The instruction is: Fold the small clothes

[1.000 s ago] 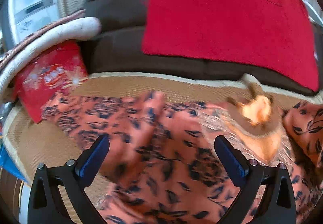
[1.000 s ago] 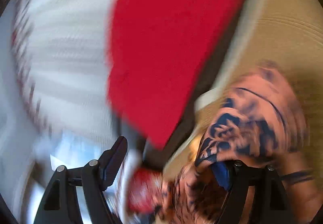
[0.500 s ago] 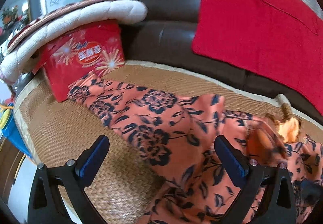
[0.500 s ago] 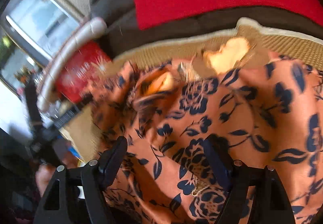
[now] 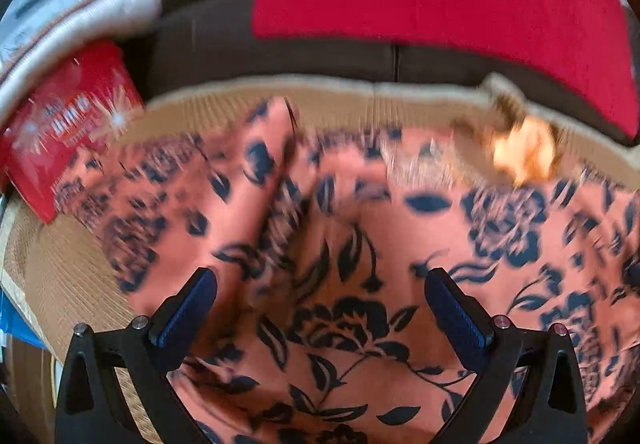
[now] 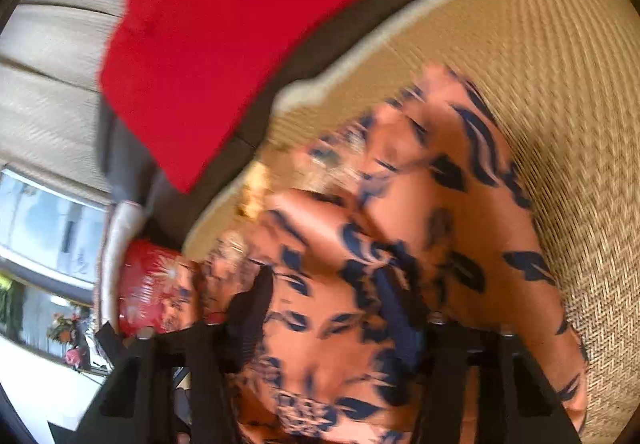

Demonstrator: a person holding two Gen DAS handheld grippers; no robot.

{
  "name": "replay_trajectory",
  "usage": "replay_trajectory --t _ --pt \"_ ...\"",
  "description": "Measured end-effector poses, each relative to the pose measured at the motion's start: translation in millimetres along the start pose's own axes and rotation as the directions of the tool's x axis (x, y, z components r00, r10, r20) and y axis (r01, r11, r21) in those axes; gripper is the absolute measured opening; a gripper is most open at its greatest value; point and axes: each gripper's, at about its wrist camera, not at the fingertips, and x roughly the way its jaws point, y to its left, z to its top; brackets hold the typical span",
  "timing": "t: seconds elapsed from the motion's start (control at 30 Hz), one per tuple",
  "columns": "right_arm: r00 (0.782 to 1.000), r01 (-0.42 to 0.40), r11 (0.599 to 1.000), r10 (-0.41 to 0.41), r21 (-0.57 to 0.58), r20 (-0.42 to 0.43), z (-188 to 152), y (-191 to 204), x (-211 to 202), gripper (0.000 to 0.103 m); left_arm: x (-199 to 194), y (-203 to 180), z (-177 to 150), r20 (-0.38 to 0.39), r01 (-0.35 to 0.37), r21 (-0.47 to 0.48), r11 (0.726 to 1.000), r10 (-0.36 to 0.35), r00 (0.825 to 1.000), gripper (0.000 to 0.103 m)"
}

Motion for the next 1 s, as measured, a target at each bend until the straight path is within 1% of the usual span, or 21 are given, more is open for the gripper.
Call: replay_trajectory --t 0.03,0.1,0.17,0.2,0.23,0.3,0.33,0.4,0.47,0.5,0.53,0.63,0.7,0.77,0.8,0.83,0.87,0.9,0.93,0.97,1.0 --pt "1.0 0.001 1.0 -0.001 0.012 -0.002 2 -3 -1 0.043 4 -1 0 -0.013 -0.007 0.005 1.0 0.007 1.0 0.103" --pt "1.0 -0.024 1.0 0.024 0.015 0.009 4 -4 -5 0.045 -3 2 1 0.003 0.0 -0.002 1.0 0.0 1.0 0.103" --pt "0.998 -0.048 0.999 0.048 -0.017 0.035 5 2 -13 0.045 -20 19 5 0.06 0.052 -0.049 0.997 -0.049 0.997 0.103" --pt "0.997 -0.059 0.997 0.061 -0.04 0.043 5 8 -13 0.049 -27 30 6 0.087 0.066 -0.074 0.995 -0.059 0.994 0.103" --pt "0.996 -0.073 0.995 0.077 -0.064 0.048 1 15 -13 0.057 -34 43 9 0.117 0.067 -0.108 0.992 -0.054 0.992 0.103" --pt "0.993 -0.092 0.991 0.098 -0.097 0.059 -8 28 -15 0.065 -44 75 12 0.17 0.046 -0.192 0.98 -0.013 0.985 0.103" --pt "0.993 -0.092 0.99 0.099 -0.11 0.06 -11 31 -12 0.066 -47 93 12 0.189 0.034 -0.241 0.97 0.013 0.982 0.103" --pt "0.994 -0.09 0.986 0.098 -0.138 0.053 -18 42 -3 0.066 -48 134 12 0.203 0.012 -0.347 0.938 0.062 0.977 0.103" --pt "0.995 -0.088 0.984 0.095 -0.152 0.043 -24 49 5 0.066 -41 170 9 0.18 -0.014 -0.445 0.895 0.104 0.978 0.103" --pt "0.995 -0.086 0.984 0.093 -0.157 0.036 -27 51 11 0.066 -37 188 7 0.165 -0.019 -0.493 0.87 0.115 0.98 0.103" --pt "0.996 -0.084 0.983 0.089 -0.163 0.027 -29 53 16 0.066 -30 210 4 0.148 -0.014 -0.552 0.834 0.115 0.982 0.103" --pt "0.998 -0.065 0.979 0.067 -0.193 0.006 -37 64 31 0.066 -16 247 -4 0.123 -0.004 -0.648 0.762 0.11 0.986 0.103" --pt "0.998 -0.057 0.975 0.059 -0.214 0.003 -40 65 33 0.066 -4 268 -8 0.128 0.03 -0.694 0.719 0.082 0.988 0.103" --pt "0.998 -0.054 0.971 0.055 -0.234 -0.001 -40 67 32 0.066 5 282 -10 0.141 0.066 -0.719 0.692 0.053 0.989 0.102" --pt "0.999 -0.052 0.969 0.053 -0.241 -0.003 -41 70 34 0.066 11 287 -9 0.141 0.078 -0.725 0.684 0.037 0.989 0.098" --pt "0.999 -0.049 0.968 0.05 -0.247 -0.004 -41 71 36 0.066 19 293 -9 0.135 0.096 -0.735 0.672 0.005 0.991 0.092" --pt "0.999 -0.047 0.967 0.047 -0.249 -0.004 -41 73 39 0.066 25 297 -9 0.134 0.114 -0.743 0.66 -0.02 0.991 0.089" --pt "0.999 -0.044 0.967 0.044 -0.25 -0.006 -41 73 41 0.066 30 300 -10 0.14 0.142 -0.755 0.641 -0.054 0.989 0.084" --pt "0.999 -0.04 0.967 0.039 -0.25 -0.008 -41 73 44 0.066 37 305 -12 0.145 0.166 -0.769 0.617 -0.085 0.986 0.084" --pt "0.999 -0.037 0.968 0.035 -0.249 -0.01 -41 73 45 0.066 40 309 -11 0.161 0.183 -0.777 0.602 -0.091 0.983 0.083" --pt "0.999 -0.034 0.968 0.032 -0.247 -0.012 -40 72 45 0.066 41 313 -9 0.172 0.191 -0.777 0.6 -0.089 0.981 0.082"
